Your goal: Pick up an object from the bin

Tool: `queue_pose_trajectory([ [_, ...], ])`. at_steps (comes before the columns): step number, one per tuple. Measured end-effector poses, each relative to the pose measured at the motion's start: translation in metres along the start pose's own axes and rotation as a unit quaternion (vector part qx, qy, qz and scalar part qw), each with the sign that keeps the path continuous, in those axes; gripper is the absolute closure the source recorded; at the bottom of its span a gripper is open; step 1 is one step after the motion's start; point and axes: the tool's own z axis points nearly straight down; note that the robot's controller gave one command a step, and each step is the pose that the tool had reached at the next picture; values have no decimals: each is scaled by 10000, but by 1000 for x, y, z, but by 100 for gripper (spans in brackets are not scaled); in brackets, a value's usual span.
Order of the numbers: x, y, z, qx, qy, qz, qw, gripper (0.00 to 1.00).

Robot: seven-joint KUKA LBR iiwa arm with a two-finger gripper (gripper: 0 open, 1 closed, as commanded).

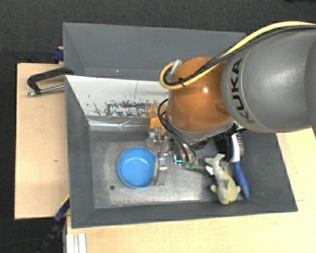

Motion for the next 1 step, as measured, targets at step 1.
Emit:
queue_pose_trajectory([
  [1, -37, 25, 96, -6, -61, -318, 9995, 0],
])
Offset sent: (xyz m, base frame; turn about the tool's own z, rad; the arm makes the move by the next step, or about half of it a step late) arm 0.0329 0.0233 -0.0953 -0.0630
